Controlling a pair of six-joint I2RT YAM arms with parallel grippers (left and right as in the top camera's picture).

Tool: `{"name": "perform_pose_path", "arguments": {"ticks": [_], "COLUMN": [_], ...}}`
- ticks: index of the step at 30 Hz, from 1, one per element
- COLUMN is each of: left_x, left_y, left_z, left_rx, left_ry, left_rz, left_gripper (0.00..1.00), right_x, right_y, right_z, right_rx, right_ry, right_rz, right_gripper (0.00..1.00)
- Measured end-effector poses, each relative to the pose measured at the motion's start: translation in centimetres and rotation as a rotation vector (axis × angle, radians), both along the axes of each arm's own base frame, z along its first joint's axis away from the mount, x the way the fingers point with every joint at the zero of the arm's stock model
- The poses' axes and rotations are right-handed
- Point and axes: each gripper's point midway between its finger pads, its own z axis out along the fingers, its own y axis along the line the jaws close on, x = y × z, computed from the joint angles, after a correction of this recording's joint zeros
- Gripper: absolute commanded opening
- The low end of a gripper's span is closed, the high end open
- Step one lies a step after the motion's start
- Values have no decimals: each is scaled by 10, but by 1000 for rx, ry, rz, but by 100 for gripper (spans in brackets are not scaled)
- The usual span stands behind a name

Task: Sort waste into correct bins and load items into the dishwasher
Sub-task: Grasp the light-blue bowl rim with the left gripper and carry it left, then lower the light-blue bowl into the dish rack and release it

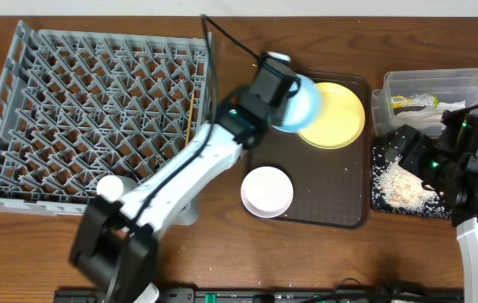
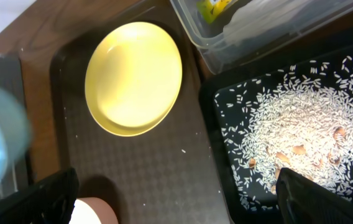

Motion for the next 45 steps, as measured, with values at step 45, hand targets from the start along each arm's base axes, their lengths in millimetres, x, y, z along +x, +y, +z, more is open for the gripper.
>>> {"name": "perform_pose_path", "arguments": {"ticks": [45], "left_x": [68], "left_y": [213], "left_z": [-3], "left_rx": [1052], "left_ry": [-93], "left_rz": [536], "left_gripper": [7], "right_x": [0], "right_y": [0], "right_z": [0], "right_rx": [0], "right_ry": [0], "right_rz": [0], "right_gripper": [99]}}
